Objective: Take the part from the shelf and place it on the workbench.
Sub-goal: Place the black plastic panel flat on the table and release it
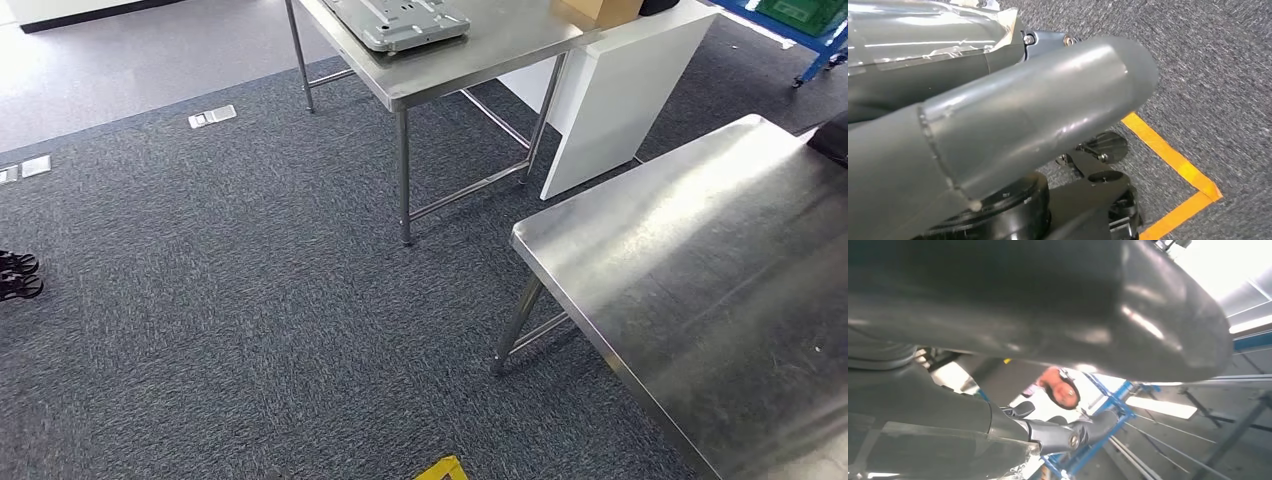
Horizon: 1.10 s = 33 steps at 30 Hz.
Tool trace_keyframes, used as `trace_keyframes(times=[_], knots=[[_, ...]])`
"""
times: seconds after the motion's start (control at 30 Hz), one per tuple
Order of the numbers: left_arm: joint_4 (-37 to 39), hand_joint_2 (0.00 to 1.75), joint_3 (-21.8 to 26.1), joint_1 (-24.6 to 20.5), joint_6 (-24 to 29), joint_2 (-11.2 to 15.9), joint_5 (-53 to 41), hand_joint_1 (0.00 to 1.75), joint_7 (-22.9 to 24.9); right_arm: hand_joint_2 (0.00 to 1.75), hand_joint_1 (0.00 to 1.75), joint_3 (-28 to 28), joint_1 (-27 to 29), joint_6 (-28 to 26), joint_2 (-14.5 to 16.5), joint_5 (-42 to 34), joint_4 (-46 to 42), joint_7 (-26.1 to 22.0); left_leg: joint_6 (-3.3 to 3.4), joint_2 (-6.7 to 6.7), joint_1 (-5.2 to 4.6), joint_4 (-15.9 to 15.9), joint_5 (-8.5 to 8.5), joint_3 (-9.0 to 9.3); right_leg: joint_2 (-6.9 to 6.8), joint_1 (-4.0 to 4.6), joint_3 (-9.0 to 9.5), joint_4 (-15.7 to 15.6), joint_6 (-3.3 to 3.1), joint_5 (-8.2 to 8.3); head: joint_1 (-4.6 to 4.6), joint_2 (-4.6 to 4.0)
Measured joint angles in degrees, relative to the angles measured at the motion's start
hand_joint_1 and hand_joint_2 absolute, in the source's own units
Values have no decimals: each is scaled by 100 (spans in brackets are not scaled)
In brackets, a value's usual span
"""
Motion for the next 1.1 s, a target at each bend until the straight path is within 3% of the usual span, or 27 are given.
trace_keyframes(times=[0.03, 0.07, 0.1, 0.17, 0.2, 0.23, 0.33, 0.4, 0.43, 0.5, 0.53, 0.6, 0.63, 0.7, 0.77, 0.83, 0.9, 0.93, 0.97, 1.03, 1.1], knots=[[-9, 0, -19, -17, 3, -11, -1, 0, 5, 0, 0, -85, 56, 0, -13, 35, -46, 18, -20, -57, -11, 11, -8, 0, 95, -8, 165, -382, 23, 158, 4, 0], [-18, 0, -38, -34, 4, -19, -2, 0, 5, 0, 0, -156, 104, 0, -20, 74, -87, 38, -45, -111, -23, 21, -15, -5, 174, -14, 288, -652, 6, 267, 4, 0], [-28, 0, -60, -47, 4, -21, -2, 0, 4, 0, 0, -211, 143, 0, -22, 108, -122, 59, -71, -158, -37, 27, -19, -16, 221, -10, 352, -784, -39, 319, 3, 0], [-44, 0, -93, -54, 4, -21, -3, 0, 2, 0, 0, -276, 189, 0, -21, 144, -184, 82, -113, -251, -42, 29, -12, -34, 127, -3, 373, -788, -159, 342, -4, -1], [-47, 0, -102, -50, 4, -21, -3, 0, 2, 0, 0, -298, 195, 0, -23, 149, -212, 86, -130, -207, -38, 55, -28, -49, 72, -13, 383, -792, -201, 352, -3, -1], [-48, 0, -109, -48, 4, -21, -3, 0, 2, 0, 0, -320, 199, 0, -24, 153, -239, 88, -153, -74, -38, 151, -100, -91, 13, -21, 390, -797, -245, 358, -11, -1], [-51, 0, -129, -64, 3, -28, -7, 0, 2, 0, 0, -379, 253, 0, -35, 167, -294, 92, -226, 425, -20, 1019, -615, -487, -191, 8, 399, -804, -353, 354, -33, -1], [-57, 0, -141, -74, -14, -43, -25, 0, 3, 0, 0, -419, 280, 0, -22, 183, -305, 93, -251, 492, 12, 1581, -831, -751, -343, 27, 397, -801, -372, 344, -33, -1], [-62, 0, -153, -78, -32, -51, -41, 0, 19, 0, 0, -452, 284, 0, -4, 195, -319, 93, -252, 508, 21, 1602, -792, -753, -419, 31, 399, -800, -377, 339, -34, -1], [-81, 0, -192, -107, -107, -60, -76, 0, 158, 0, 0, -559, 301, 0, 65, 241, -404, 95, -217, 622, 22, 1074, -494, -452, -564, 34, 420, -800, -377, 326, -35, -1], [-98, 0, -218, -141, -149, -62, -89, 0, 280, 0, 0, -628, 325, 0, 121, 273, -477, 97, -190, 785, 2, 675, -353, -228, -635, 45, 435, -798, -364, 312, -36, -1], [-141, 0, -256, -231, -210, -76, -91, 0, 522, 0, 0, -801, 422, 0, 255, 314, -677, 136, -137, 993, -54, 161, -219, 51, -778, 78, 454, -801, -314, 278, -30, -1], [-162, 0, -263, -266, -213, -85, -77, 0, 605, 0, 0, -896, 479, 0, 322, 306, -797, 171, -116, 997, -88, 84, -222, 83, -857, 90, 468, -807, -283, 266, -29, -1], [-189, 0, -265, -290, -191, -107, -30, 0, 704, 0, 0, -1080, 563, 0, 433, 248, -1048, 263, -55, 831, -100, 29, -187, 93, -949, 85, 506, -806, -224, 241, -32, -1], [-202, 0, -263, -295, -156, -125, 18, 0, 742, 0, 0, -1218, 645, 0, 527, 201, -1254, 344, 19, 699, -73, -57, -125, 135, -681, 66, 432, -598, -199, 98, -23, 0], [-220, 0, -259, -307, -137, -146, 62, 0, 744, 0, 0, -1284, 801, 1, 692, 261, -1452, 440, 57, 547, -58, -91, -90, 148, -285, 49, 130, 42, -236, -211, -5, 0], [-231, 0, -258, -288, -139, -170, 98, 0, 730, 0, 0, -1261, 933, 2, 960, 449, -1667, 545, 64, 371, -61, -87, -85, 145, -152, 45, -207, 687, -237, -426, 2, 0], [-233, 0, -258, -266, -142, -176, 114, 0, 722, 0, 0, -1230, 961, 2, 1091, 559, -1755, 586, 63, 285, -63, -83, -85, 149, -139, 41, -265, 763, -202, -405, 1, 0], [-233, 0, -257, -243, -139, -177, 128, 0, 720, 0, 0, -1198, 974, 2, 1197, 667, -1830, 632, 60, 202, -63, -80, -86, 158, -126, 29, -210, 608, -149, -289, 0, 0], [-234, 0, -256, -226, -121, -176, 151, 0, 739, 0, 0, -1139, 945, 7, 1343, 886, -1923, 734, 32, 34, -58, -63, -91, 173, 23, -19, 117, -158, -37, 68, 4, 0], [-237, 0, -259, -240, -121, -175, 145, 0, 784, 0, 0, -1058, 829, 36, 1449, 1111, -1951, 869, -32, -104, -70, -38, -107, 159, 175, -29, 348, -721, -54, 285, 6, -1]])
